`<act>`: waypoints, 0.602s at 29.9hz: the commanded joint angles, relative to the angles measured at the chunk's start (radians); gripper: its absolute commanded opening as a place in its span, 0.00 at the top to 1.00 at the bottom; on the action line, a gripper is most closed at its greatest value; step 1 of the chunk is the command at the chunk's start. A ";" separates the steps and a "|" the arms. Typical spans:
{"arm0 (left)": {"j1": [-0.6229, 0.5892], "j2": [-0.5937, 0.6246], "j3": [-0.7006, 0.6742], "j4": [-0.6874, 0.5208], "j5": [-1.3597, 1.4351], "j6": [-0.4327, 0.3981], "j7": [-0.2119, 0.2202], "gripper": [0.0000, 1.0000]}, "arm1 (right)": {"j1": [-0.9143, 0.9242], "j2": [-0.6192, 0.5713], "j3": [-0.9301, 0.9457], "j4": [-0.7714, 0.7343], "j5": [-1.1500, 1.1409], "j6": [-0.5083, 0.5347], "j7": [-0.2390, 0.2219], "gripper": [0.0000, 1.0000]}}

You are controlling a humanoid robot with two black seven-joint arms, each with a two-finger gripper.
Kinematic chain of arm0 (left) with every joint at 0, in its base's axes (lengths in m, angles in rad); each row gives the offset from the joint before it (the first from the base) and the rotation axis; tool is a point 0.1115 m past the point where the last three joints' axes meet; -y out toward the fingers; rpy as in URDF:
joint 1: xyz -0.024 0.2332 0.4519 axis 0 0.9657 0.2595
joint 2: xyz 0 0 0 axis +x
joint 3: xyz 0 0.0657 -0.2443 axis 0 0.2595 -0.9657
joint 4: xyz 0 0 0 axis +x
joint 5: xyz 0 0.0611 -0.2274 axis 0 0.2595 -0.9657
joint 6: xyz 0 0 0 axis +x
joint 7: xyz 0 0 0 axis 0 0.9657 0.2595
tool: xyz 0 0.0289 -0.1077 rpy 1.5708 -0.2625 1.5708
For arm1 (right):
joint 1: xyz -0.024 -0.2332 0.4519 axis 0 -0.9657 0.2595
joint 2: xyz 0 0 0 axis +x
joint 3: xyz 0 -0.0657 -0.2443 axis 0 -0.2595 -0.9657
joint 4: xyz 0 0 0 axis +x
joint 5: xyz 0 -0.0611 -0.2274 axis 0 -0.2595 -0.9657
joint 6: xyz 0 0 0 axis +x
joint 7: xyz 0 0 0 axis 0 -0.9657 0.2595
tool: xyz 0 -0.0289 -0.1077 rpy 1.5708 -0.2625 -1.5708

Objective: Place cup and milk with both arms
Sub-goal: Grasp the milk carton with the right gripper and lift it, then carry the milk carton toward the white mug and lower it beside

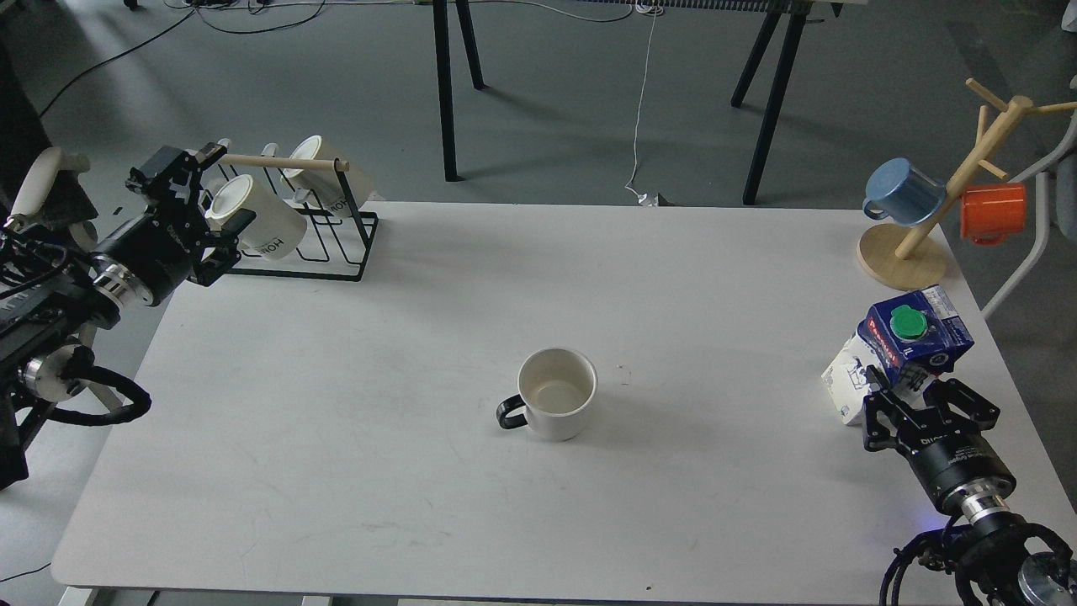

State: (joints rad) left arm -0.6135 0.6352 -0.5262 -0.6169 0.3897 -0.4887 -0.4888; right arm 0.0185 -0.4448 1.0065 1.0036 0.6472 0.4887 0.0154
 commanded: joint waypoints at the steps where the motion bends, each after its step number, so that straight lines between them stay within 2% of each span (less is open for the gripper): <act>1: 0.000 0.000 0.000 0.000 -0.002 0.000 0.000 0.02 | 0.000 0.000 0.000 0.009 0.000 0.000 -0.002 0.60; 10: 0.000 0.001 0.002 0.003 0.000 0.000 0.000 0.02 | 0.104 0.017 -0.005 0.020 -0.047 0.000 -0.011 0.61; 18: -0.002 -0.011 0.000 0.023 0.000 0.000 0.000 0.02 | 0.164 0.120 -0.109 0.055 -0.127 0.000 -0.011 0.62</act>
State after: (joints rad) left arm -0.6144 0.6340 -0.5259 -0.5961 0.3897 -0.4887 -0.4887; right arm 0.1710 -0.3619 0.9506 1.0417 0.5473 0.4887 0.0045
